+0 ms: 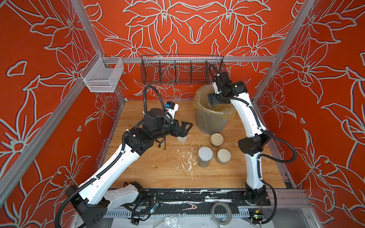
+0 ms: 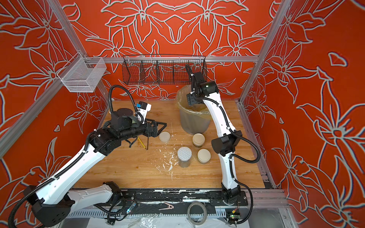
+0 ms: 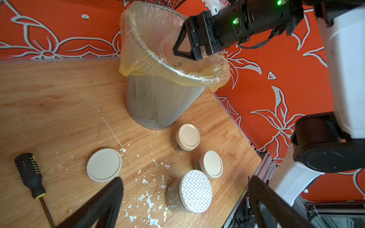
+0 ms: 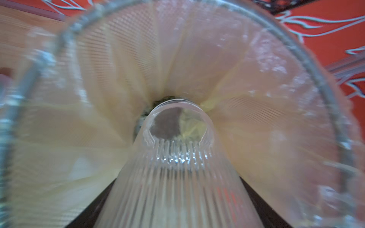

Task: Empty moldy tea leaves from jars
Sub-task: Pour the moldy tea leaves from the jar into the trash bin.

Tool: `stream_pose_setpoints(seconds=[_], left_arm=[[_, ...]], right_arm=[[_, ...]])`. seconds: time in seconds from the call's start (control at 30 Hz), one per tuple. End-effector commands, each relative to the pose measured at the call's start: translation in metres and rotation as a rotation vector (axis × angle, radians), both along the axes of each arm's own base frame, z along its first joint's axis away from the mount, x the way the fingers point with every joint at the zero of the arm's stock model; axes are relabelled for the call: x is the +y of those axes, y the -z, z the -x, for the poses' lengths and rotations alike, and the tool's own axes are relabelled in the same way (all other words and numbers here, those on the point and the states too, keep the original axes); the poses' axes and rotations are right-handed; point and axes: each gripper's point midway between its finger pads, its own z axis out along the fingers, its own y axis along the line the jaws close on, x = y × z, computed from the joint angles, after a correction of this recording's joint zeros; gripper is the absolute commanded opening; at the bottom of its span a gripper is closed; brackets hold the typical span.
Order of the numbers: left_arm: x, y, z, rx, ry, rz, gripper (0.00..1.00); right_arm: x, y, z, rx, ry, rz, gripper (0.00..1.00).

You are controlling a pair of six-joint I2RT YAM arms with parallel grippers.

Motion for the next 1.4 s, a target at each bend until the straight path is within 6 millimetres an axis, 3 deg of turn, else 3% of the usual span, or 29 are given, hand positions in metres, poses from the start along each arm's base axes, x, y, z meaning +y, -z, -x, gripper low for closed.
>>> stream_pose_setpoints(seconds=[0.0, 0.1, 0.17, 0.23, 0.27, 0.3, 0.4, 0.5, 0.6, 0.73, 0.97, 1.03, 1.1, 1.17, 1.23, 1.3, 1.37], left_arm=[[0.0, -0.01, 0.005, -0.047, 0.018, 0.012, 0.98], [0.001, -0.01, 0.003, -0.078, 0.013, 0.007, 0.98], [0.0, -0.014, 0.003, -0.098, 0.021, 0.01, 0.98], [-0.001, -0.018, 0.003, -0.12, 0.031, 0.011, 0.98], [-0.001, -0.02, 0.003, -0.133, 0.032, 0.009, 0.98], [0.0, -0.022, 0.002, -0.15, 0.031, 0.003, 0.98], [0.0, -0.026, -0.002, -0.202, 0.029, -0.019, 0.98], [-0.002, -0.033, -0.006, -0.251, 0.038, -0.037, 0.98], [-0.003, -0.039, -0.01, -0.276, 0.034, -0.042, 0.98], [-0.002, -0.052, -0.02, -0.208, -0.038, 0.035, 0.98], [-0.011, -0.074, -0.035, 0.017, -0.146, 0.274, 0.98], [-0.018, -0.084, -0.036, 0.055, -0.132, 0.347, 0.98], [-0.024, -0.091, -0.036, 0.079, -0.105, 0.385, 0.98], [-0.03, -0.096, -0.034, 0.091, -0.074, 0.401, 0.98], [-0.032, -0.096, -0.034, 0.105, -0.066, 0.409, 0.98], [-0.031, -0.092, -0.036, 0.102, -0.076, 0.405, 0.98], [-0.029, -0.084, -0.045, 0.118, -0.125, 0.405, 0.97]], right_arm=[[-0.01, -0.019, 0.004, -0.04, 0.021, 0.05, 0.02], [0.022, -0.043, 0.009, -0.045, -0.06, -0.262, 0.02], [0.015, -0.05, 0.001, -0.122, -0.026, -0.18, 0.01], [-0.013, -0.045, -0.002, -0.166, 0.041, 0.088, 0.0], [-0.018, -0.042, 0.002, -0.138, 0.048, 0.108, 0.0], [-0.015, -0.038, 0.008, -0.093, 0.035, 0.053, 0.0], [-0.001, -0.063, 0.014, -0.112, -0.004, -0.197, 0.0], [-0.012, -0.081, 0.012, -0.226, 0.022, -0.075, 0.0], [-0.001, -0.094, 0.029, -0.207, -0.014, -0.233, 0.0], [-0.011, -0.128, 0.034, -0.362, 0.018, -0.267, 0.0], [0.003, -0.161, 0.059, -0.464, -0.08, -0.407, 0.0], [-0.005, -0.166, 0.065, -0.496, -0.052, -0.412, 0.0], [-0.02, -0.16, 0.064, -0.482, 0.005, -0.341, 0.0], [-0.027, -0.137, 0.054, -0.391, 0.024, -0.277, 0.0], [-0.016, -0.103, 0.051, -0.196, -0.016, -0.295, 0.0], [-0.005, -0.087, 0.051, -0.096, -0.052, -0.297, 0.0], [0.002, -0.085, 0.049, -0.076, -0.061, -0.314, 0.0]])
